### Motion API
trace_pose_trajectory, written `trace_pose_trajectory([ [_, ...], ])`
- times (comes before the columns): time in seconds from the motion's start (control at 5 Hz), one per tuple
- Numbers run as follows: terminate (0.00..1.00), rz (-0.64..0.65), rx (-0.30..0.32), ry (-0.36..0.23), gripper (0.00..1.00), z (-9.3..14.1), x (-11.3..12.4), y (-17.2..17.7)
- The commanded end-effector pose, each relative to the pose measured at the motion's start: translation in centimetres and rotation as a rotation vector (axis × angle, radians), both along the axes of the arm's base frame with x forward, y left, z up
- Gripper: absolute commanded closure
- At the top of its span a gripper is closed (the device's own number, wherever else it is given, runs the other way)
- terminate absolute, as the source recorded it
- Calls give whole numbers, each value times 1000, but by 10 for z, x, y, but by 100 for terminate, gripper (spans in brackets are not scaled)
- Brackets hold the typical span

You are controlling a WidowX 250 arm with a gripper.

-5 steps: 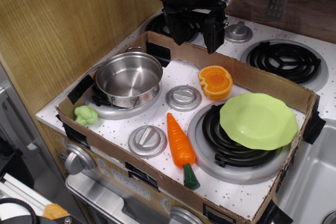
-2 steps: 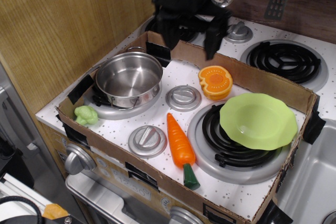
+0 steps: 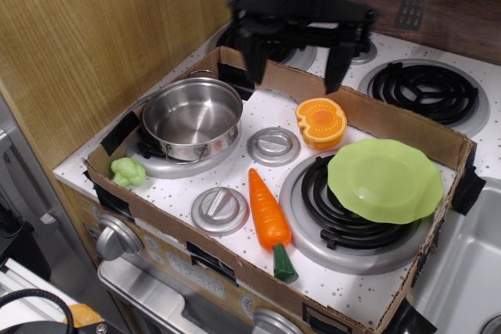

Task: Put carrot on plate

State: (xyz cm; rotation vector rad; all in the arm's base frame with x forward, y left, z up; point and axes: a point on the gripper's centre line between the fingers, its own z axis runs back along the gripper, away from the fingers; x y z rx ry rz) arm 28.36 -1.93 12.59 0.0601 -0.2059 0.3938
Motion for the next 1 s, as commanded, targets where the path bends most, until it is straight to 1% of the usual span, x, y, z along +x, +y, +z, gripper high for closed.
trace_pose_trajectory([
  [0.0,0,189,-79,-93,0,-7,-18,-14],
  [0.2,0,202,-123,-103,0,-23,-32,-16],
  [0.4,0,258,-138,-113,0,-38,-43,-17],
  [0.6,0,264,-186,-86,0,-54,-46,-10],
  [0.8,0,262,-223,-94,0,-72,-44,-8],
])
